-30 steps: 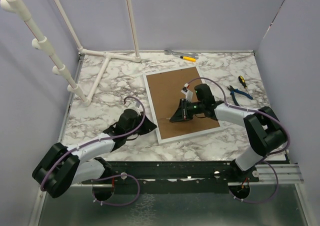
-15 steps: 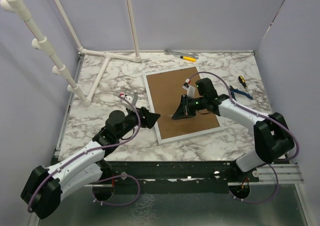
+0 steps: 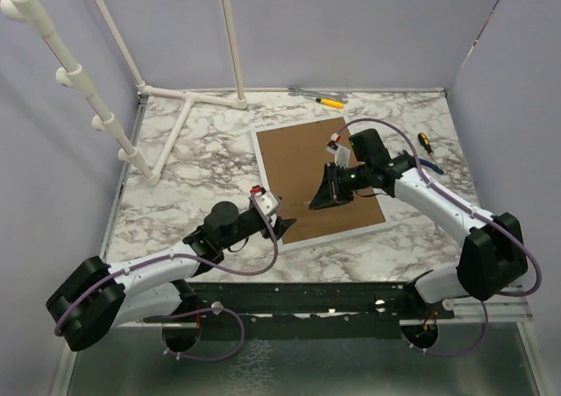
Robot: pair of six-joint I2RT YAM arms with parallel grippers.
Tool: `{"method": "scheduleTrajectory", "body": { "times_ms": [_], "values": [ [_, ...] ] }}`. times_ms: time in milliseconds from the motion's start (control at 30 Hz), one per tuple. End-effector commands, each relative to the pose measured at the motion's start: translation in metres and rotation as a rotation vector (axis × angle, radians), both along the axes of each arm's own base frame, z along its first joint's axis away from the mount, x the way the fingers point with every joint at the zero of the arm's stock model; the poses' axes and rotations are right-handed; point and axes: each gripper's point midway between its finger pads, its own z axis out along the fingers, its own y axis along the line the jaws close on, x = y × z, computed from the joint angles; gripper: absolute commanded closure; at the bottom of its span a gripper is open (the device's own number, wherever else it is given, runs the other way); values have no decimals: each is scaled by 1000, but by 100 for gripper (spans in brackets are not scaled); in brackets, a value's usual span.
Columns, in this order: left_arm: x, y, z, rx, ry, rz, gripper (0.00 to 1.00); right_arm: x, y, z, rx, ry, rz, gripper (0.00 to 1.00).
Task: Take the photo out of the frame
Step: Adjust the screwdriver.
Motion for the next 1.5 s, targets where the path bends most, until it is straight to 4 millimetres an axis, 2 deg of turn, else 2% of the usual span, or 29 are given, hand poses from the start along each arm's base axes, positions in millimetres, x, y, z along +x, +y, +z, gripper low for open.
{"method": "scheduleTrajectory", "body": {
  "times_ms": [0, 233, 500, 633, 700, 833, 1000, 1067, 1200, 1233, 1333, 1467],
  "values": [
    [-11, -24, 14, 58, -174, -149, 32, -12, -7, 7, -17, 15, 21, 99],
    [-10, -40, 5, 119, -203, -190, 40, -23, -5, 12, 27, 23, 70, 99],
    [-9, -49, 0, 149, -208, -212, 63, -27, -3, 13, 54, 34, 93, 99],
    [-9, -52, -6, 175, -196, -224, 87, -27, -2, 11, 65, 34, 92, 99],
    [-10, -54, -8, 189, -192, -227, 100, -26, -3, 8, 66, 26, 79, 95],
    [-10, -55, -11, 195, -168, -220, 100, -18, -3, 7, 68, -20, 24, 78],
    [-7, -54, -12, 187, -117, -187, 100, -8, -3, 13, 115, -110, -61, 47],
    [-8, -54, -12, 181, -108, -186, 100, -6, -4, 17, 140, -156, -83, 40],
    [-10, -54, -12, 176, -99, -192, 100, -4, -6, 13, 151, -208, -95, 36],
    [-10, -55, -12, 174, -96, -192, 100, -4, -6, 11, 152, -209, -88, 37],
    [-12, -55, -12, 172, -93, -199, 100, -4, -5, 11, 140, -210, -62, 49],
    [-16, -54, -10, 166, -103, -215, 100, -7, -3, 12, 129, -208, -6, 50]
  ]
}}
